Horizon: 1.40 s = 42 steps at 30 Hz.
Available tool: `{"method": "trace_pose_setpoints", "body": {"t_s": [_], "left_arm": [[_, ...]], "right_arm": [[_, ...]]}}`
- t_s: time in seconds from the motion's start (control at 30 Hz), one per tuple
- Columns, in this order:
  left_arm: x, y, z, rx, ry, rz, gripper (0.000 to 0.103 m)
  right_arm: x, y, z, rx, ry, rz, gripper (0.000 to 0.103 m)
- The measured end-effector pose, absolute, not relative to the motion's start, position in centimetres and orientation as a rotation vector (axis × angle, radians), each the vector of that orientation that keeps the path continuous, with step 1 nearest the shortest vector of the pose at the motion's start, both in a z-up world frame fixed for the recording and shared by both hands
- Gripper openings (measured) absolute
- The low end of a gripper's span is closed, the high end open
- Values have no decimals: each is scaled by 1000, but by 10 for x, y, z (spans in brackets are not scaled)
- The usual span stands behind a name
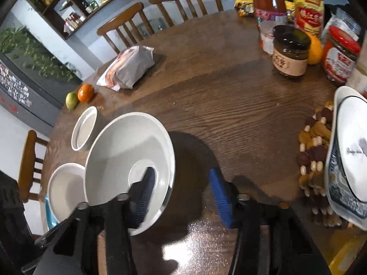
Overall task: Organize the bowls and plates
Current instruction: 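Move both grippers to the large white bowl and close on its rim, then lift the white bowl with both grippers and carry it toward the dish stack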
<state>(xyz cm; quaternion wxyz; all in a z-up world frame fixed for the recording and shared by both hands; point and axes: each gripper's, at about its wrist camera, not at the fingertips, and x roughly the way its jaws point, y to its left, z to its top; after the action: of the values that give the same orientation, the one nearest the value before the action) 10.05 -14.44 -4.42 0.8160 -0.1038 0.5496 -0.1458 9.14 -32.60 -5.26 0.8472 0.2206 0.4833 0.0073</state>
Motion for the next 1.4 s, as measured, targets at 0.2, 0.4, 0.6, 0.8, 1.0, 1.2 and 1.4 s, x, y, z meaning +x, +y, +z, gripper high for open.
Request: {"method": "trace_pose_setpoints", "body": {"t_s": [0.2, 0.4, 0.6, 0.8, 1.0, 1.2, 1.4], "left_arm": [[92, -139, -31, -151, 1130, -300, 49], [82, -138, -16, -205, 1157, -394, 65], [114, -140, 4, -125, 1092, -354, 72], [150, -136, -12, -2, 1144, -284, 72], [165, -145, -40, 74, 1219, -299, 61], [162, -156, -48, 83, 1220, -352, 15], [134, -143, -6, 28, 1138, -421, 14]], "right_arm": [[95, -332, -54, 494, 1034, 38, 34], [100, -330, -57, 507, 1048, 49, 34], [97, -341, -56, 558, 1028, 37, 34], [94, -343, -57, 577, 1029, 38, 34], [100, -337, -63, 556, 1069, 50, 34], [104, -325, -66, 543, 1069, 84, 10], [75, -324, -36, 540, 1002, 86, 10]]}}
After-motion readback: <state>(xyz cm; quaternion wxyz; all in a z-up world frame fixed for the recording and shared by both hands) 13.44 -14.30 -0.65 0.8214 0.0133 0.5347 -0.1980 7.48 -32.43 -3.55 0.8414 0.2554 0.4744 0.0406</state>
